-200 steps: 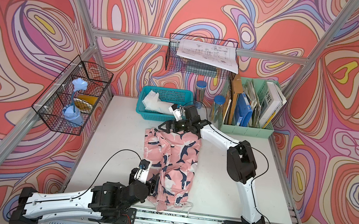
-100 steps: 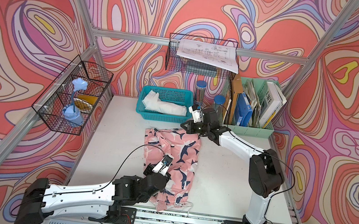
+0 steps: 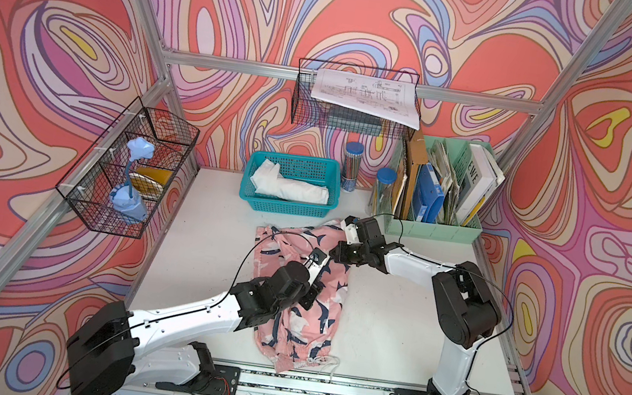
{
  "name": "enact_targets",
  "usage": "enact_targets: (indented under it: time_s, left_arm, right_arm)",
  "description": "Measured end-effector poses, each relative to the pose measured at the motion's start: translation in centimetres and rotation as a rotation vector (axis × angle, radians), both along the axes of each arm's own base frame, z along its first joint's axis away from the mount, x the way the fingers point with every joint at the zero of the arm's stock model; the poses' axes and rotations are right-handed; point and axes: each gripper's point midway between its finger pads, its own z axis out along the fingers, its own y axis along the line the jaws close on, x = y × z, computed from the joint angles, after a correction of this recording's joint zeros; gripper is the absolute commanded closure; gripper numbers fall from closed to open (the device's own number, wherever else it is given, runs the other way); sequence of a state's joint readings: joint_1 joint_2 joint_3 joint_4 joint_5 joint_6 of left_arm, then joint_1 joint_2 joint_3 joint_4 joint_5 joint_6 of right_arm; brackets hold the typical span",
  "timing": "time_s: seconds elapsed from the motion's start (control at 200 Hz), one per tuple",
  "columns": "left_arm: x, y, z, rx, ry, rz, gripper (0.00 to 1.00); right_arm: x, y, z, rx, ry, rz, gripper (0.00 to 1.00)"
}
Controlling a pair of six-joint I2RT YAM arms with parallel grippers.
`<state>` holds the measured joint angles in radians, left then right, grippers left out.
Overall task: Roll up the shorts
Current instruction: Adjust the shorts at the center of the board.
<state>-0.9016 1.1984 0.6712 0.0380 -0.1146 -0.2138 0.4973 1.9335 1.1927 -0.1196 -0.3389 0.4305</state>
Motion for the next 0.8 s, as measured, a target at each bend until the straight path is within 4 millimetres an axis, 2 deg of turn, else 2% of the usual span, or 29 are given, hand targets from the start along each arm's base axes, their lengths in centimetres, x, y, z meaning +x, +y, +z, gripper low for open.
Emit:
enact_targets:
  time_s: [0.16,0.35,0.461,0.621,0.796]
  left_arm:
    - [-0.5,-1.0,-3.4,0.024,0.122,-0.043,1.00]
    - [0.5,-1.0,-6.7,0.075,0.200,-0.003,1.00]
    - [2.0,-0.1,-7.1,0.062,0.196,0.054,1.00]
    - [4.7,1.6,-7.4,0.078,0.157,0.145,1.00]
    - [6.2,3.5,-8.3,0.135,0.135,0.205,1.00]
  right_arm:
    - [1.0,-1.6,-0.2,0.007,0.014,-0.058,1.00]
    - [1.2,-2.0,-1.1,0.018,0.039,-0.060,1.00]
    - [0.9,-1.8,-1.8,0.016,0.061,-0.046,1.00]
    - [0.7,-1.5,-1.8,0.028,0.069,-0.023,1.00]
    - [0.6,-1.6,-2.6,0.040,0.089,-0.017,1.00]
